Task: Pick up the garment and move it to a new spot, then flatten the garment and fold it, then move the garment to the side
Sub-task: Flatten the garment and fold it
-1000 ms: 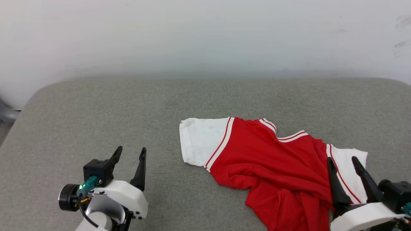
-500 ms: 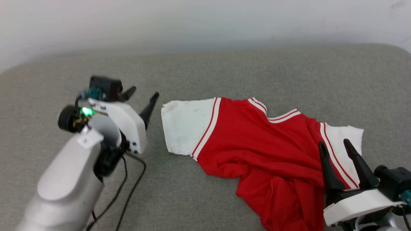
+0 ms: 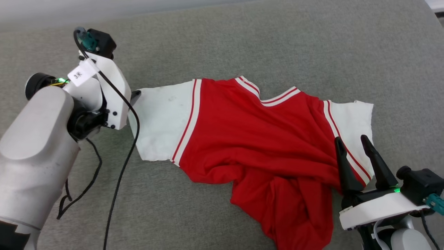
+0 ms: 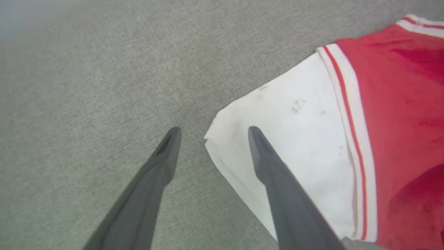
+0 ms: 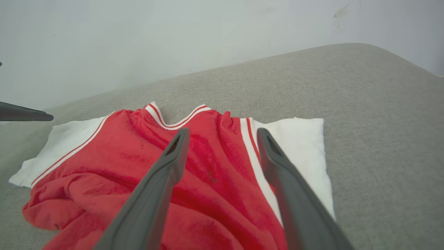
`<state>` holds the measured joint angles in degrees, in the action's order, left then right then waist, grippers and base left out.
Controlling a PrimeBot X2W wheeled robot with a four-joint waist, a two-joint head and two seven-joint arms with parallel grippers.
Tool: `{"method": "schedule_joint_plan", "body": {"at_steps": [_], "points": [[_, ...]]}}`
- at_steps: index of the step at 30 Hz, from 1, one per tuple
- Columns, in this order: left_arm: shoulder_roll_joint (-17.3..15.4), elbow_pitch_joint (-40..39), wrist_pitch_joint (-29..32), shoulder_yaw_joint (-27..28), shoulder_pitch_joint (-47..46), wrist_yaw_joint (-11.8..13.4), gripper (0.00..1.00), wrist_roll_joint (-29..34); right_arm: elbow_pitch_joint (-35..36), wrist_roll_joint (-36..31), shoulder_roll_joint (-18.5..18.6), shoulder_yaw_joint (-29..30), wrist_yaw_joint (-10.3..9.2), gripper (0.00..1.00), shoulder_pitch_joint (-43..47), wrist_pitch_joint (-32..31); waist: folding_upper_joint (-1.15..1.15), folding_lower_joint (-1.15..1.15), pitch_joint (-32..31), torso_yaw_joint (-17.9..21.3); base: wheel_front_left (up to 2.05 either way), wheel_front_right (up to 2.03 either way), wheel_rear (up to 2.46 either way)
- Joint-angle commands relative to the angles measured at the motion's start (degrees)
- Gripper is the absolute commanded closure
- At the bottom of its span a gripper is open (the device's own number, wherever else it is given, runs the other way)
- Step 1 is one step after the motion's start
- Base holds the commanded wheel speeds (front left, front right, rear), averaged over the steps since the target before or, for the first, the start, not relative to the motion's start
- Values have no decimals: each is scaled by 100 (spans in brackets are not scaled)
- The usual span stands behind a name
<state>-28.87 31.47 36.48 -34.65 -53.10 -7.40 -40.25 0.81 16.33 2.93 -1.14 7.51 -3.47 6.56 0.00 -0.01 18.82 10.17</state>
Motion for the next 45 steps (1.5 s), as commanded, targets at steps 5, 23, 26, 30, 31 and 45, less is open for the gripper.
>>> {"method": "schedule_joint_plan", "body": {"at_steps": [5, 23, 26, 30, 31, 45], "points": [[-167, 332, 416, -382, -200, -11, 0, -279, -188, 131, -8, -66, -4, 0, -163, 133, 0, 1, 241, 250, 0, 0, 0], [-174, 795, 377, -1518, -135, -14, 100, -978, -513, 225, -9, 2, -4, 0, -235, 117, 0, 1, 159, 260, 0, 0, 0], [-188, 882, -135, -1497, -223, -6, 100, -952, -576, 252, -9, 107, -4, 0, -239, 46, 0, 1, -2, 137, 0, 0, 0], [-152, 1003, -907, -1327, -218, 26, 100, -914, -613, 243, -8, 289, -4, 0, -218, -109, 0, 1, -273, -52, 0, 0, 0], [-154, 1019, -1076, -1292, -179, 43, 100, -898, -624, 214, -7, 354, -4, 0, -213, -147, 0, 1, -344, -107, 0, 0, 0], [-612, -73, -2466, -741, 1130, 804, 100, -1203, -1155, -14, -7, 1480, -4, 0, -247, -1691, 0, 1, -1148, -837, 0, 0, 0]]}}
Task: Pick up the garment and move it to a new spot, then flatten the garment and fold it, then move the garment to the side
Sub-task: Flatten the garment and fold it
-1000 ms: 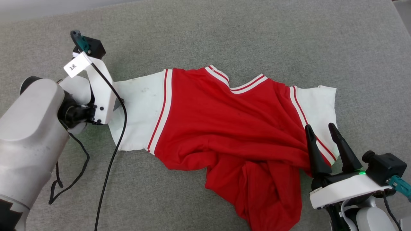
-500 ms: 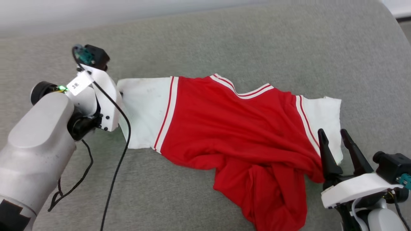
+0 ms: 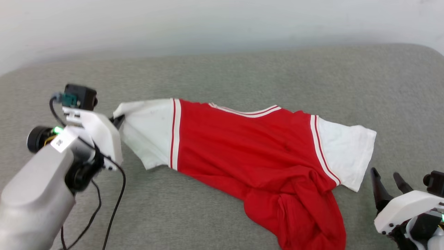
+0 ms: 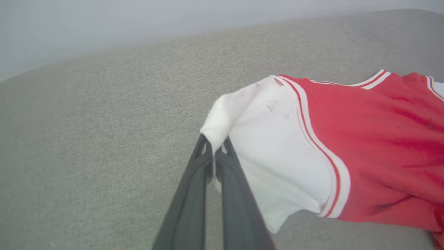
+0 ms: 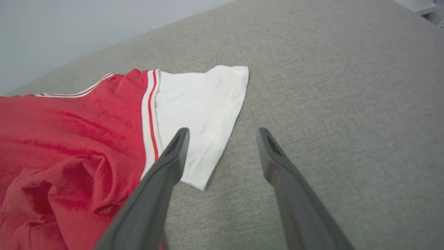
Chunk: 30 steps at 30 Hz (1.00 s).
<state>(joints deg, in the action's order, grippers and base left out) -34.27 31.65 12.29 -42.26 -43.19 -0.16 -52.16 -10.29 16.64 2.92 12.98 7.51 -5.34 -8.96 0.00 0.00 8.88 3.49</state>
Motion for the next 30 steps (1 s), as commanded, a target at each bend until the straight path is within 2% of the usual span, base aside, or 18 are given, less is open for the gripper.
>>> {"method": "schedule_joint_plan", "body": {"at_steps": [1, 4, 10, 13, 20, 25, 30], "points": [[-128, -256, -60, 37, 270, 167, 100, -29, -91, 16, -6, 146, -4, 0, -136, -357, 0, 0, -186, -218, 0, 0, 0], [-283, -783, -56, 89, 634, 402, 100, -105, -217, -150, 42, 343, -4, 0, -357, -1110, 0, 0, -219, -346, 0, 0, 0], [-577, -1790, -65, 193, 1106, 851, 100, -168, -568, -293, 399, 551, -4, 0, -1049, -2684, 0, 0, -118, -610, 0, 0, 0], [-639, -2200, -68, 226, 1170, 1027, 100, -130, -748, -431, 598, 585, -4, 0, -1426, -3271, 0, 0, 37, -762, 0, 0, 0], [-664, -2716, -105, 285, 1024, 1133, 100, -71, -1091, -685, 818, 488, -4, 0, -2282, -3630, 0, 0, 589, -1023, 0, 0, 0], [-600, -2801, -154, 297, 870, 1078, 100, -44, -1432, -850, 920, 453, -4, 0, -2744, -3720, 0, 0, 938, -1125, 0, 0, 0], [-531, -2693, -244, 304, 811, 988, 100, -85, -1937, -969, 816, 451, -4, 0, -2777, -4127, 0, 0, 1061, -1152, 0, 0, 0]]}}
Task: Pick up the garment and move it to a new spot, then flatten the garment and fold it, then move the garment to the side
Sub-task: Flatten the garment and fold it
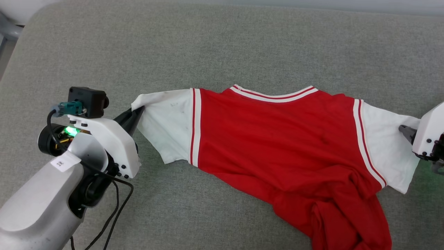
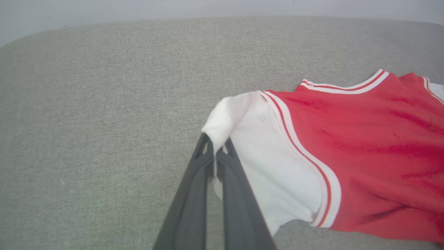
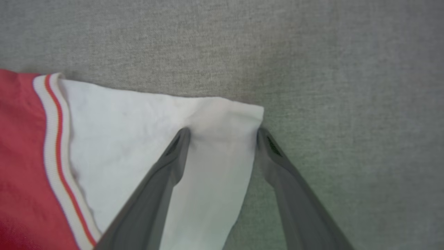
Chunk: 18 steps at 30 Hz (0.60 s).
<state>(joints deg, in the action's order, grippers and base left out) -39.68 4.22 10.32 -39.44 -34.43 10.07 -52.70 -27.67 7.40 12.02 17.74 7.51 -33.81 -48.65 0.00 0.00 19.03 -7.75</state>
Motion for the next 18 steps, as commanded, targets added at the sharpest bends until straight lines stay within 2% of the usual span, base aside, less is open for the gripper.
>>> {"method": "schedule_joint_plan", "body": {"at_steps": [1, 4, 5, 6, 9, 14, 18], "points": [[24, 75, -52, 21, -55, -39, 100, -44, -312, -18, -166, -8, -3, 0, 101, -311, 0, 0, 51, -22, 0, 0, 0], [38, 124, -81, 24, -40, -60, 100, -49, -466, 45, -273, 40, -3, 0, 178, -551, 0, 0, 44, -1, 0, 0, 0], [39, 153, -92, 23, -26, -69, 100, -60, -518, 65, -304, 50, -3, 61, 197, -639, 0, 0, 31, 14, 0, 0, 0], [40, 179, -93, 25, -15, -81, 100, -72, -541, 118, -337, 73, -3, 100, 188, -690, 0, 0, 14, 29, 0, 0, 0], [50, 250, -118, 36, 5, -91, 100, -97, -451, 158, -312, 77, -3, 100, 122, -609, 0, 0, -67, 74, 0, 0, 0], [84, 391, -359, 173, -51, 18, 100, -59, -76, 182, -140, 37, -3, 100, -47, -10, 0, 0, -261, 162, 0, 0, 0], [146, 528, -536, 283, -169, 85, 100, -50, 214, 158, -141, -82, -4, 100, -140, 508, 0, 0, -466, 263, 0, 0, 0]]}}
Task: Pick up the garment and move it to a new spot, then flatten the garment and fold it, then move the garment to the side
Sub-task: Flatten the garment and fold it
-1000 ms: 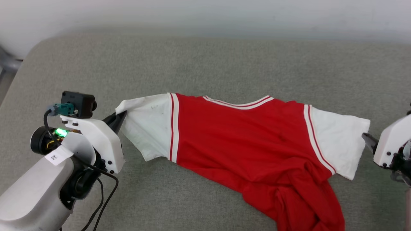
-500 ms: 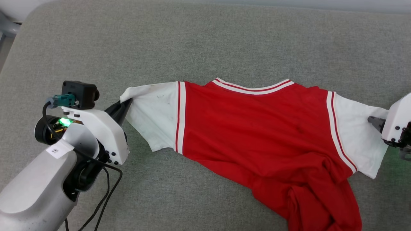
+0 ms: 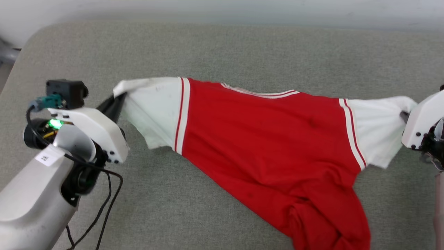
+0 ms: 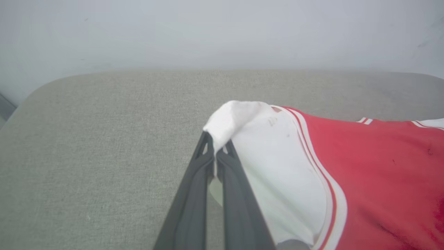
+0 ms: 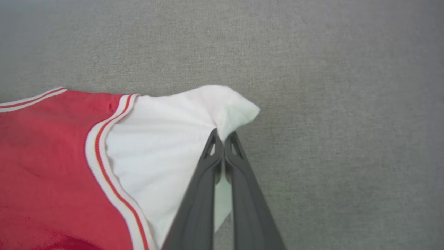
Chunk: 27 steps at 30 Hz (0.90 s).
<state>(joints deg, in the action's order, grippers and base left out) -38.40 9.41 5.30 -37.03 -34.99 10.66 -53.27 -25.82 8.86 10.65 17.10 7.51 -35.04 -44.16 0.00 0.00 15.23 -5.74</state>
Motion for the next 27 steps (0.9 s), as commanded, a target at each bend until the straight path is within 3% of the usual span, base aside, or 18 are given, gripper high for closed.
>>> {"method": "schedule_joint_plan", "body": {"at_steps": [1, 11, 21, 27], "points": [[51, 47, -112, 92, -160, 48, 100, 10, 140, -16, 9, -68, -4, 100, -49, 220, 0, 0, -135, 87, 0, 0, 0], [411, 632, -541, 284, -944, 6, 100, 169, 594, 60, -250, -456, -4, 100, -499, 1685, 0, 0, -520, 417, 0, 0, 0], [930, 1934, -1029, 409, -2477, -335, 100, 382, 101, -60, -265, -522, -4, 100, -1674, 2517, 0, 0, -374, 585, 0, 0, 0], [996, 2717, -1289, 445, -3621, -540, 100, 661, -239, -214, -234, -500, -4, 100, -2812, 2916, 0, 0, -49, 709, 0, 0, 0]]}}
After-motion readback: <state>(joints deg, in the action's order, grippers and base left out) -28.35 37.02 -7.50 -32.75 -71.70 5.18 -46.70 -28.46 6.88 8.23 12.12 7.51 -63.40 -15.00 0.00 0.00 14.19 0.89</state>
